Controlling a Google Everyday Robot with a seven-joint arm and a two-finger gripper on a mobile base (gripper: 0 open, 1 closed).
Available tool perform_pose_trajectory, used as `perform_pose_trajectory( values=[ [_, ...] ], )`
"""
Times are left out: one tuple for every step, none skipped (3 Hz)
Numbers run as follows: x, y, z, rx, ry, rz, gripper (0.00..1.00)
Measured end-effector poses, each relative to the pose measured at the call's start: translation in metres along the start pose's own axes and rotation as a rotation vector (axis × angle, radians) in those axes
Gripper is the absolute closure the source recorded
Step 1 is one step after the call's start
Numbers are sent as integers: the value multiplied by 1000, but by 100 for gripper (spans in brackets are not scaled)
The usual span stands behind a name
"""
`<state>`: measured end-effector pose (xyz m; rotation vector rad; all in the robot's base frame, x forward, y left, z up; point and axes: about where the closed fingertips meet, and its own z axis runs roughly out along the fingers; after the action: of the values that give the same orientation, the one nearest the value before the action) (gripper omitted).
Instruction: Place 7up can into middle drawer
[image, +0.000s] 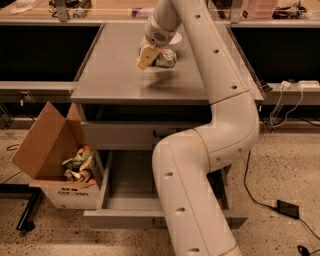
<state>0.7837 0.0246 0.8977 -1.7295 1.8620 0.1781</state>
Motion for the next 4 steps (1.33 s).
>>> perform_pose_trajectory(
  values=[
    [0,8,2,-12,-19,-9,100],
    [-5,18,-16,-2,-85,-10,100],
    [-11,31,-48,27,-159,-5,100],
    [-11,47,-79,49,-225,15,100]
  ],
)
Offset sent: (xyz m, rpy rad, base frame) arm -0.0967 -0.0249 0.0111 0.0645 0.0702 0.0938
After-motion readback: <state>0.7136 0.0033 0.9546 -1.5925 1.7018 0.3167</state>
